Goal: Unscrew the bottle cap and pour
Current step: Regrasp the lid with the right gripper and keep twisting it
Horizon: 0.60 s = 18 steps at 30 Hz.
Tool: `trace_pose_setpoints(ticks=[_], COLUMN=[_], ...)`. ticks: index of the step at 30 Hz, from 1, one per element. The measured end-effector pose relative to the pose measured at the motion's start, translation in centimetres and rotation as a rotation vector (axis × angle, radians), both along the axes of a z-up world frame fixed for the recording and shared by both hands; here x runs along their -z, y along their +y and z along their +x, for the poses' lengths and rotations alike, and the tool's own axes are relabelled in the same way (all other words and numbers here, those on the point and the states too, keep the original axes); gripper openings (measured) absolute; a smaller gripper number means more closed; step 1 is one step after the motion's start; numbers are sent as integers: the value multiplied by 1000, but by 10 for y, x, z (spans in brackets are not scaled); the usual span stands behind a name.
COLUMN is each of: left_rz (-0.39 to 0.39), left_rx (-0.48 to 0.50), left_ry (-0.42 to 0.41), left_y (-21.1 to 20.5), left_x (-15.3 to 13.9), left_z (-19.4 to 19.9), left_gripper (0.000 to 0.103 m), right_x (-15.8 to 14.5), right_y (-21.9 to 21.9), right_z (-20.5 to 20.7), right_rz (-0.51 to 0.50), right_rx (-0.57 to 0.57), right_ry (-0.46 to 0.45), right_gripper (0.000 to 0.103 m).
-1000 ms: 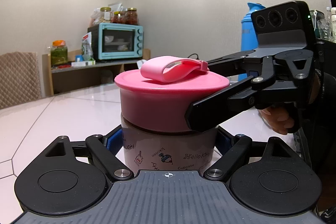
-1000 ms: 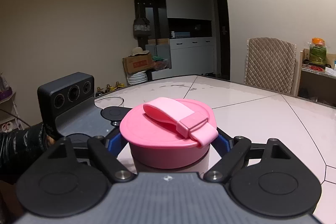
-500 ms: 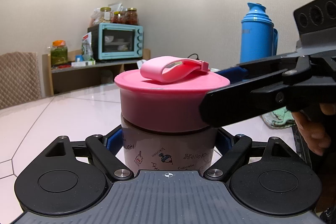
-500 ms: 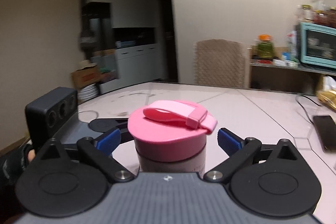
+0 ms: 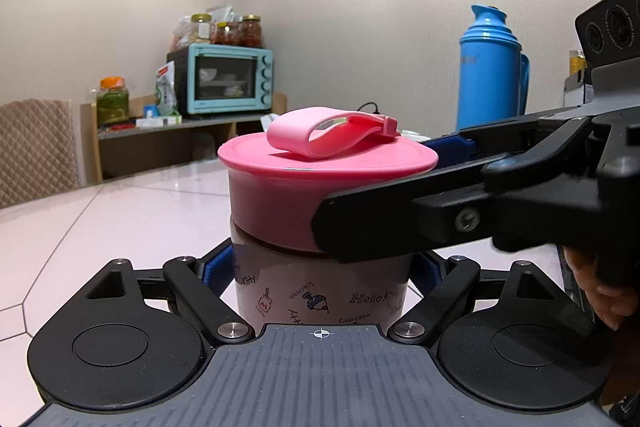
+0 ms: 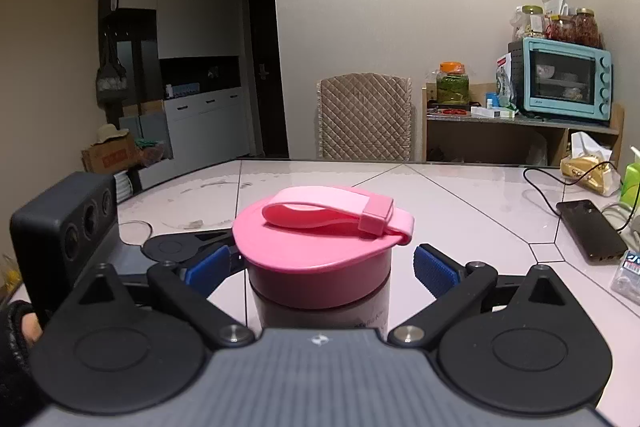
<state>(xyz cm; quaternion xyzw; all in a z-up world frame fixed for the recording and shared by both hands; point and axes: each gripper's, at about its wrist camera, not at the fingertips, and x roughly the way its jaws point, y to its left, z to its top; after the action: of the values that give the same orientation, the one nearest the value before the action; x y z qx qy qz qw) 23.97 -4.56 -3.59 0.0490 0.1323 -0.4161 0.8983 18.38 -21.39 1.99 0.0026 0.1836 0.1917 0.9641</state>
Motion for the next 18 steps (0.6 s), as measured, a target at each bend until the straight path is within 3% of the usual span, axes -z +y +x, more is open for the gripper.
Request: trace_pose_setpoints(ticks=[18], left_rz=[0], left_rx=[0], left_ry=[0], left_y=[0], left_x=[0], left_z=[0], left_gripper=[90], right_x=[2], right_y=[11], right_z=[3], right_rz=[1], right_rx=[55], right_ry=[-8], right_gripper=[91])
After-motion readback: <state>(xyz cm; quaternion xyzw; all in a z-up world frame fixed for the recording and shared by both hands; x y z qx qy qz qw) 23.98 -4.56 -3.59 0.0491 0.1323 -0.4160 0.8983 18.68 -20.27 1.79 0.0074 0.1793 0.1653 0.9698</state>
